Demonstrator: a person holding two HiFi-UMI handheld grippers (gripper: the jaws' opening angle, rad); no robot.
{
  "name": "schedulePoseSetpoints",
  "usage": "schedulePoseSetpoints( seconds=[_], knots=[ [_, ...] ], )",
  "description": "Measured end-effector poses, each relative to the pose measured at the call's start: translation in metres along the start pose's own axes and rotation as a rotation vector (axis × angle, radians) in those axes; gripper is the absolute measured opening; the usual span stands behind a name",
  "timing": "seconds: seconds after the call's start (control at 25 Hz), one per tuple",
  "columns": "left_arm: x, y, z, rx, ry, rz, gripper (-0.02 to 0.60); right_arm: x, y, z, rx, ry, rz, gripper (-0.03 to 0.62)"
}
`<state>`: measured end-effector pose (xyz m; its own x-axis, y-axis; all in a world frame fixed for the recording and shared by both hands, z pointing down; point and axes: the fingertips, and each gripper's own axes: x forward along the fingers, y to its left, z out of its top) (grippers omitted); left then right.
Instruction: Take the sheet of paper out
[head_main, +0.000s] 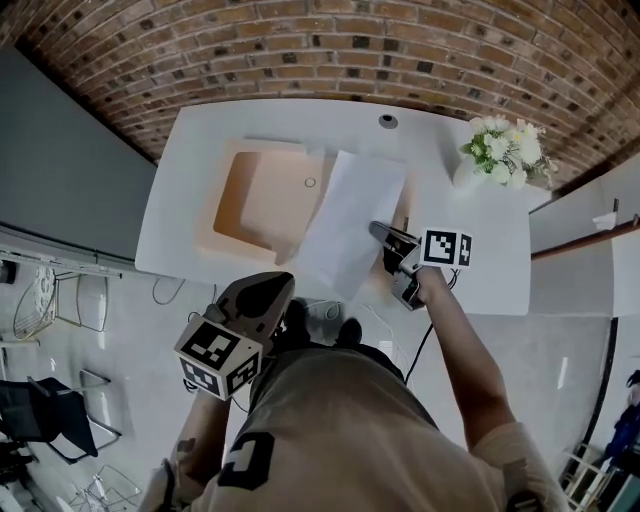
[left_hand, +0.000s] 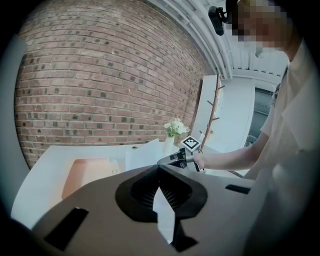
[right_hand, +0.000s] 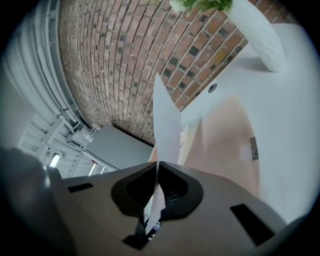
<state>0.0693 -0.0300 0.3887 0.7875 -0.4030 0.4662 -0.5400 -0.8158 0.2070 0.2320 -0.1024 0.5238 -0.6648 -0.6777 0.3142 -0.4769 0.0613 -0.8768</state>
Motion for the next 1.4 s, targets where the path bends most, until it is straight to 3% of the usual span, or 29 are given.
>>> schedulePoseSetpoints(
  seconds=[0.32,0.6,1.4],
  knots=[
    [-0.001,-0.004,0.000,-0.003,0.010,0.034,0.014,-0.012,0.022,0.004,0.044,-0.038,0.118,0.025],
    [-0.001,-0.001,-0.004,-0.013,0.022,0.026,0.014,-0.012,0.029,0.006,0.062,-0.059,0.141,0.025],
    [-0.055,0.080,-0.021,-0.076,-0.063,-0.019,0.014,0.018,0.067,-0.014,-0.001,-0.096,0.032,0.025]
  ],
)
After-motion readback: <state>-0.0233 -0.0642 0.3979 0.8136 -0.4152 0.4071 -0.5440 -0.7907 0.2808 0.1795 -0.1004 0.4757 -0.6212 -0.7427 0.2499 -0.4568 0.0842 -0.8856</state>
